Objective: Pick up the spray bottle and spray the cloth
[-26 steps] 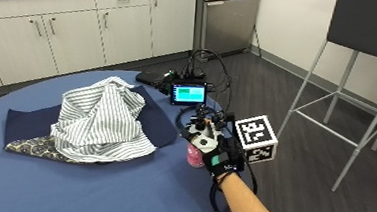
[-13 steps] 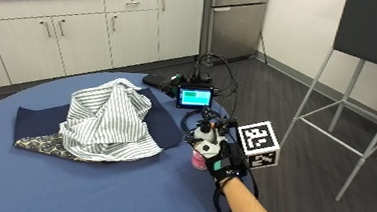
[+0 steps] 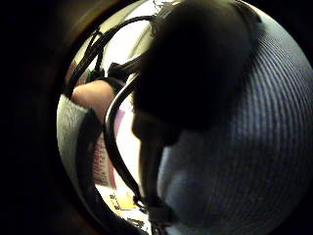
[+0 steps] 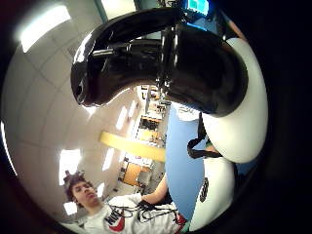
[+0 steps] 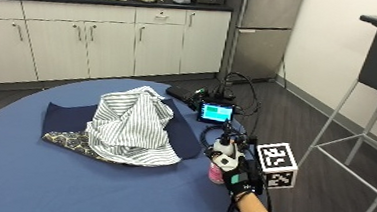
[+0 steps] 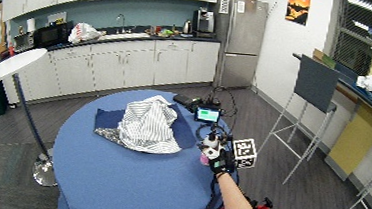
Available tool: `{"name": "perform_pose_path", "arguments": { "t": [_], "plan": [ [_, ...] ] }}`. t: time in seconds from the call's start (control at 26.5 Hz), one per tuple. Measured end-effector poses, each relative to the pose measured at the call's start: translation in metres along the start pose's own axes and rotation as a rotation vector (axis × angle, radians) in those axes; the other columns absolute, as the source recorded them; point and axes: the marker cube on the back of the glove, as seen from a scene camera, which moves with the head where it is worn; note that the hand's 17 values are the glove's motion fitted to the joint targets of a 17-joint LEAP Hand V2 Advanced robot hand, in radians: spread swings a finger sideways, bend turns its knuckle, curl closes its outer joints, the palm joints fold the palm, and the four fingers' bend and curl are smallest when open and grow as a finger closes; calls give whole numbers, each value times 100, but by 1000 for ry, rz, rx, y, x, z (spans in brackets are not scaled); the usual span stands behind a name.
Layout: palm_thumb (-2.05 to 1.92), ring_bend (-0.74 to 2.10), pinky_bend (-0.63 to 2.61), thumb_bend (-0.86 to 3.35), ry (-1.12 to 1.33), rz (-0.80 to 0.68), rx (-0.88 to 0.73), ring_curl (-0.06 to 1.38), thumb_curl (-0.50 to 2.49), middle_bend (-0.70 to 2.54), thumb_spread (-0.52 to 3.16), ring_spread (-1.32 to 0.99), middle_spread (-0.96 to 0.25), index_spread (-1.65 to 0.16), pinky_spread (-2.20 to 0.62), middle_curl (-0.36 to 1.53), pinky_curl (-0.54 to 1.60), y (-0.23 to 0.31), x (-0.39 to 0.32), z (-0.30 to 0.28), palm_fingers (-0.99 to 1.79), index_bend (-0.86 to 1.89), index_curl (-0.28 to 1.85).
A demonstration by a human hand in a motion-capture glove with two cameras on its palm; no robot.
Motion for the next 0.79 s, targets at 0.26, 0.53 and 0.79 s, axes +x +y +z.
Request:
{"name": "perform_pose_path", "arguments": {
  "t": [0.26, 0.53, 0.79],
  "plan": [
    [109, 54, 31, -2, 34, -8, -64, 40, 57, 37, 65, -16, -13, -25, 5, 44, 34, -20, -13, 12, 106, 10, 23],
    [107, 54, 38, -3, 263, -77, -425, 42, 61, 37, 51, -15, -12, -22, -4, 46, 37, -64, -154, 27, 113, 11, 25],
    [105, 54, 42, -3, 481, 12, -597, 44, 64, 39, 40, -15, -12, -21, -10, 48, 39, -68, -193, 64, 115, 11, 25]
  ]
}}
